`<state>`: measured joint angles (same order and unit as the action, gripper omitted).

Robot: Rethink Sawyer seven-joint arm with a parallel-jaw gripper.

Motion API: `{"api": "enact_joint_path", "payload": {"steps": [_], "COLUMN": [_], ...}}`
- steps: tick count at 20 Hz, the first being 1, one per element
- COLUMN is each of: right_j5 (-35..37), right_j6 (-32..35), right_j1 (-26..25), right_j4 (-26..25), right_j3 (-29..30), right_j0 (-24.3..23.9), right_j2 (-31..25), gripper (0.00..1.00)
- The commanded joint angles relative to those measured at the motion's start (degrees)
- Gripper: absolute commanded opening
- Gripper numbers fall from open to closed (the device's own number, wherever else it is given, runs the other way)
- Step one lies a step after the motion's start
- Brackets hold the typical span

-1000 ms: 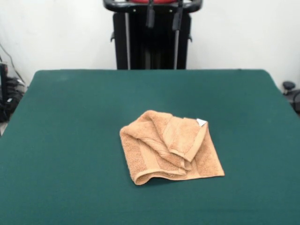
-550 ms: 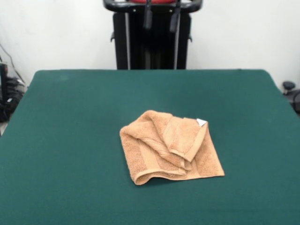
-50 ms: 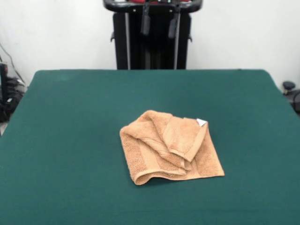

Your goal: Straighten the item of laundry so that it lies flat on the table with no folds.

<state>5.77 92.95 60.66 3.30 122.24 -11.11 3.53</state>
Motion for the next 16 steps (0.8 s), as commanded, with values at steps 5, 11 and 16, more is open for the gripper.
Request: {"api": "enact_joint_path", "payload": {"steps": [5,11,16], "right_j5": [10.3,14.4,19.2], "right_j6": [7.8,7.3,7.7], "right_j1": [-10.9,-14.4,-17.9], "right_j4": [1.8,1.9,2.0], "right_j3": [-13.2,-19.3,-26.1], "right_j0": [3.1,2.9,3.6], "right_j2": [-2.9,-3.0,-2.4], "gripper": [1.00,1.00,1.00]}}
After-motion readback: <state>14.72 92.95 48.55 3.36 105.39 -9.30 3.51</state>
